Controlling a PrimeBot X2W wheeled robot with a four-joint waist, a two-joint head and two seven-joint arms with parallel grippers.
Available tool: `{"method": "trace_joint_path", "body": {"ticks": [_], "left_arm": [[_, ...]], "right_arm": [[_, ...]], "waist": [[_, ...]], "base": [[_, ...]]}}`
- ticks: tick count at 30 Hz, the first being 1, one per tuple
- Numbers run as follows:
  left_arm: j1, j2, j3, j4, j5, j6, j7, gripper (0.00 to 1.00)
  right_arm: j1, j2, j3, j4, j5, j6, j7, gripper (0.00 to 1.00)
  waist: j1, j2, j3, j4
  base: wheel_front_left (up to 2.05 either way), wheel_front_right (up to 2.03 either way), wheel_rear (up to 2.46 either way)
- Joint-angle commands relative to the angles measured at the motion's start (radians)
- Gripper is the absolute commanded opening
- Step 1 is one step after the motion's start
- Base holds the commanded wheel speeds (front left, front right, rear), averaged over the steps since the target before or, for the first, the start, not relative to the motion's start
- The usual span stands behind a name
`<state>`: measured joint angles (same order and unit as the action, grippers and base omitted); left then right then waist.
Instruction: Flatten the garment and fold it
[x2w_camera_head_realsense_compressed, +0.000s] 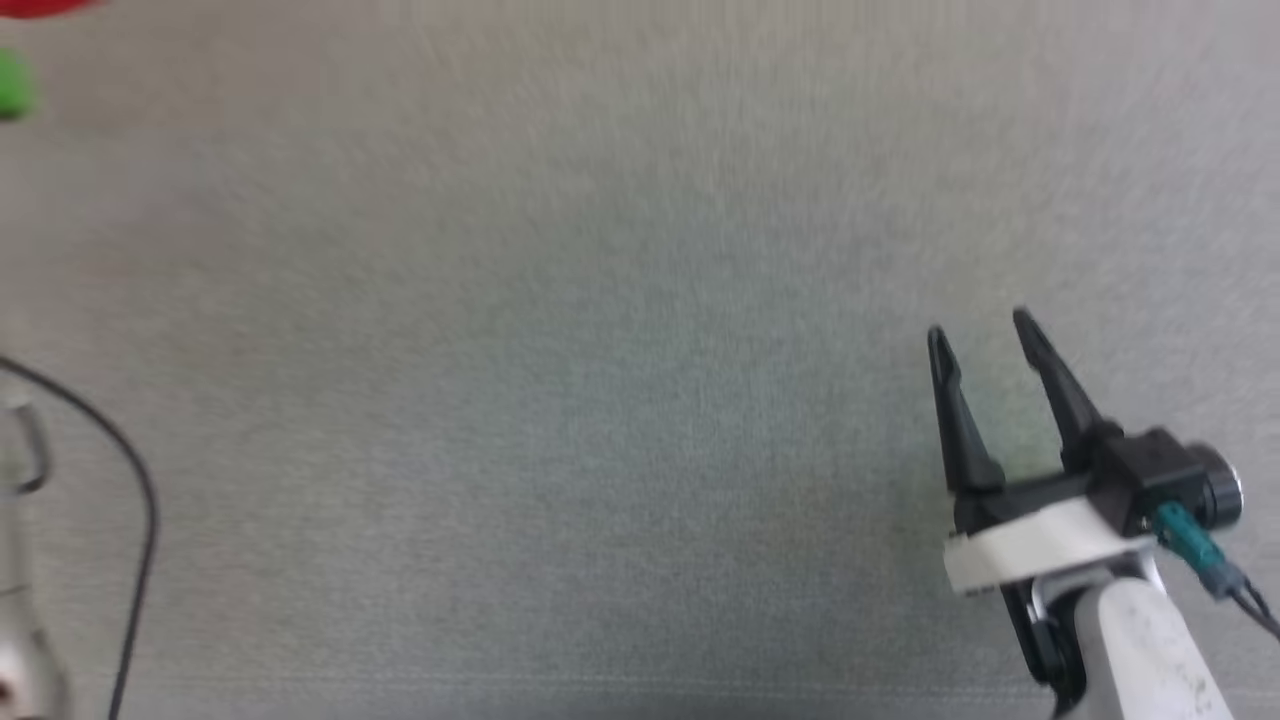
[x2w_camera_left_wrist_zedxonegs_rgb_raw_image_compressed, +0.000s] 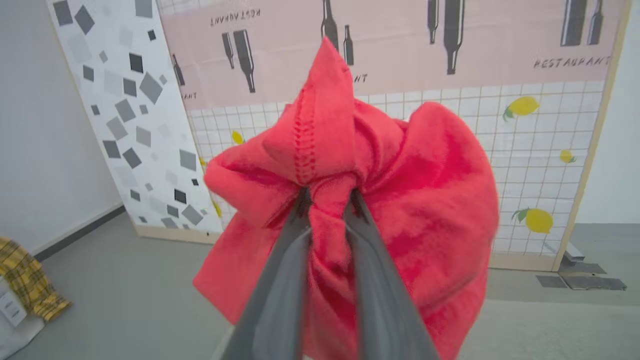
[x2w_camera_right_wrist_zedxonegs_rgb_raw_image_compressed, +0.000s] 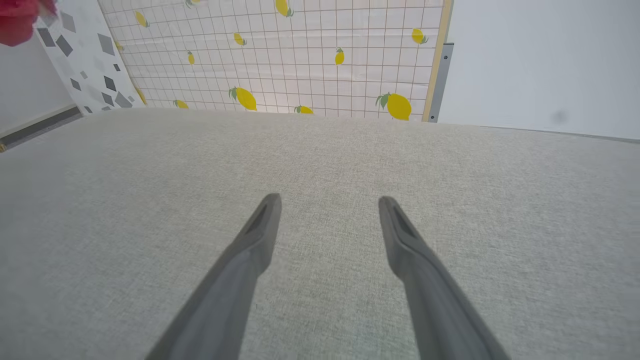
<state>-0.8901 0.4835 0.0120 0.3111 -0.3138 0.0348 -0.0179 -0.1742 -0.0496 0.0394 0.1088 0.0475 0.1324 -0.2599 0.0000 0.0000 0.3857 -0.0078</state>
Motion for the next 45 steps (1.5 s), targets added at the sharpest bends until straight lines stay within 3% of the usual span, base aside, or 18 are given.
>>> {"method": "trace_joint_path", "body": {"ticks": [1, 8, 16, 24, 30, 31, 32, 33, 36, 40, 45], "left_arm": [[-0.025, -0.027, -0.028, 0.003, 0.017, -0.018, -0.024, 0.0], [-0.037, -0.179, -0.176, 0.029, 0.013, -0.087, -0.088, 0.0], [0.074, -0.362, -0.315, 0.128, -0.063, -0.132, -0.06, 0.0], [0.175, -0.417, -0.462, 0.377, -0.097, -0.148, 0.1, 0.0], [0.181, -0.423, -0.545, 0.597, -0.078, -0.145, 0.312, 0.0], [0.179, -0.424, -0.552, 0.629, -0.084, -0.146, 0.36, 0.26], [0.177, -0.425, -0.555, 0.648, -0.093, -0.147, 0.395, 0.44], [0.174, -0.426, -0.556, 0.661, -0.103, -0.149, 0.423, 1.0], [0.149, -0.429, -0.556, 0.639, -0.121, -0.152, 0.402, 1.0], [0.127, -0.422, -0.513, 0.552, -0.121, -0.123, 0.161, 1.0], [0.152, -0.402, -0.462, 0.441, -0.129, -0.124, -0.144, 1.0]], "right_arm": [[0.021, -0.001, -0.005, 0.003, 0.007, -0.002, -0.002, 1.0], [0.073, -0.001, -0.007, 0.005, 0.006, -0.002, -0.002, 1.0], [0.112, -0.001, -0.014, -0.002, -0.003, -0.002, -0.001, 1.0], [0.105, -0.001, 0.015, -0.008, 0.015, -0.002, 0.001, 1.0], [0.09, -0.001, 0.043, -0.004, 0.027, -0.002, 0.0, 1.0], [0.09, -0.001, 0.046, -0.002, 0.029, -0.002, -0.001, 1.0], [0.09, -0.001, 0.048, 0.001, 0.031, -0.002, -0.001, 1.0], [0.09, -0.001, 0.05, 0.003, 0.032, -0.002, -0.001, 1.0], [0.09, -0.001, 0.056, 0.007, 0.028, -0.002, -0.001, 1.0], [0.091, -0.001, 0.057, 0.009, 0.02, -0.002, -0.001, 1.0], [0.098, -0.001, 0.042, 0.006, 0.006, -0.002, -0.002, 1.0]], "waist": [[0.0, 0.0, -0.205, 0.036], [0.0, 0.0, -0.286, -0.053], [0.0, 0.0, -0.302, -0.188], [0.0, 0.0, -0.251, -0.318], [0.0, 0.0, -0.219, -0.366], [0.0, 0.0, -0.216, -0.368], [0.0, 0.0, -0.215, -0.367], [0.0, 0.0, -0.214, -0.365], [0.0, 0.0, -0.214, -0.345], [0.0, 0.0, -0.231, -0.307], [0.0, 0.0, -0.268, -0.243]], "base": [[0.0, 0.0, 0.0], [0.0, 0.0, 0.0], [0.0, 0.0, 0.0], [0.0, 0.0, 0.0], [0.0, 0.0, 0.0], [0.0, 0.0, 0.0], [0.0, 0.0, 0.0], [0.0, 0.0, 0.0], [0.0, 0.0, 0.0], [0.0, 0.0, 0.0], [0.0, 0.0, 0.0]]}}
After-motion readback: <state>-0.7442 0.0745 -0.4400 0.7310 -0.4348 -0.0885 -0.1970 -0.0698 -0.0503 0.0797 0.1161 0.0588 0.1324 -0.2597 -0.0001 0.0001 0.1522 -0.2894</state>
